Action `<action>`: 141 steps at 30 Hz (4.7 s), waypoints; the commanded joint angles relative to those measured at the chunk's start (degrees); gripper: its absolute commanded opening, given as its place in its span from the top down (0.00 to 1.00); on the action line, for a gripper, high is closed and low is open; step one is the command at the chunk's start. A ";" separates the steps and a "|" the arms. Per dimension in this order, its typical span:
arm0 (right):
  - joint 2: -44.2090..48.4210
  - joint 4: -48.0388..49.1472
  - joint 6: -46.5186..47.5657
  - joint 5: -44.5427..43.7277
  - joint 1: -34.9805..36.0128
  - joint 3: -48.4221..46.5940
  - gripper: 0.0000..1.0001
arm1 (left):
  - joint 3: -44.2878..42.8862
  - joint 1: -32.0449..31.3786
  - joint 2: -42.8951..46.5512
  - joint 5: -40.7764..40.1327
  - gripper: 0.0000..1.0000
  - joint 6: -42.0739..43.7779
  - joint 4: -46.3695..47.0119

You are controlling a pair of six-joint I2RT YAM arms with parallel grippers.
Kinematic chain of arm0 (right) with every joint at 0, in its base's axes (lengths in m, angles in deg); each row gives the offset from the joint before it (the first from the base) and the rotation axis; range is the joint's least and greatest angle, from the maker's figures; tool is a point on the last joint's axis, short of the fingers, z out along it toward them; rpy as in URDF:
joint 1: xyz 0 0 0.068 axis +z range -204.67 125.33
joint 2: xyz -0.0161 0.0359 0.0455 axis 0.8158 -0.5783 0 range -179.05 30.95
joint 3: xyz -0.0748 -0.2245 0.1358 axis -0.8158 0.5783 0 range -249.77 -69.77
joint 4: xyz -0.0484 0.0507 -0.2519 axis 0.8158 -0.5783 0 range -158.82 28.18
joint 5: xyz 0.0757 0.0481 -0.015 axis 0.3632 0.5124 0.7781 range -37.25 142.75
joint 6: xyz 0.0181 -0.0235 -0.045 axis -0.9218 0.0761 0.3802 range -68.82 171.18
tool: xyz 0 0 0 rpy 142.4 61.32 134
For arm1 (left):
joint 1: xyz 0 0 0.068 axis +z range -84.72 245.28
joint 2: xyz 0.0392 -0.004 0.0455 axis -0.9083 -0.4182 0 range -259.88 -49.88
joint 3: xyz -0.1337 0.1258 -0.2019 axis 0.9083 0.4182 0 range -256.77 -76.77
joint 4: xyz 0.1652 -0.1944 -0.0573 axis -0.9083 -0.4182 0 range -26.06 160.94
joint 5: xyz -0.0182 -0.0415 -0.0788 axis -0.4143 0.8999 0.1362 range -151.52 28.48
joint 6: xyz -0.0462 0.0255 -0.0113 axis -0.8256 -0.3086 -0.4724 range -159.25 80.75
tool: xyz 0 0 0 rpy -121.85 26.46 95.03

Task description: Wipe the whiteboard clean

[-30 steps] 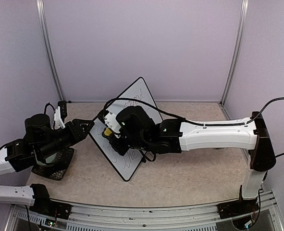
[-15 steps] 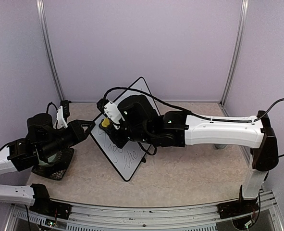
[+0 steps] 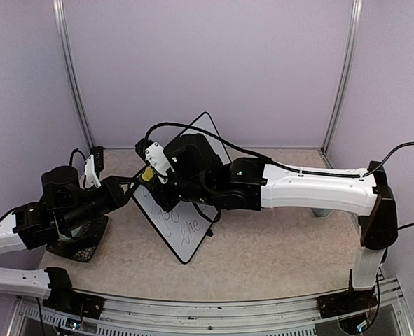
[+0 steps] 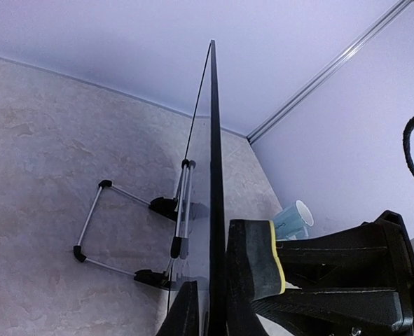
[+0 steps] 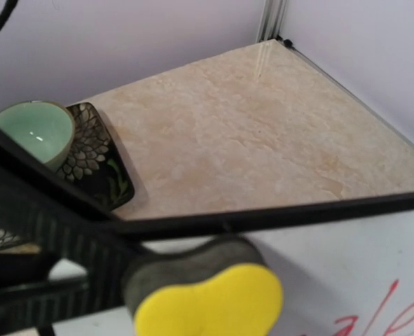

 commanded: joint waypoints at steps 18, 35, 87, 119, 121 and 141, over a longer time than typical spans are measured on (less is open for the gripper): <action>5.71 7.47 -1.47 6.43 0.75 10.19 1.00 | -0.21 -0.58 3.55 -0.25 0.87 0.71 1.17; -2.64 0.64 2.95 -4.18 1.34 0.40 1.00 | 1.11 -0.58 3.68 1.80 1.00 0.54 4.35; -1.90 -8.82 1.67 -1.07 3.37 0.77 1.00 | 2.96 -3.04 2.19 0.18 1.00 2.51 8.24; 2.25 -5.45 2.40 -1.85 5.09 3.55 1.00 | 2.69 -3.83 2.32 -0.41 1.00 2.31 8.53; 1.99 -5.44 2.70 -1.95 5.22 3.34 1.00 | 2.77 -3.83 2.45 -0.64 1.00 2.34 8.42; 2.70 -6.31 -0.65 -3.86 5.32 13.06 1.00 | 2.51 -3.92 2.54 -0.48 1.00 2.62 8.86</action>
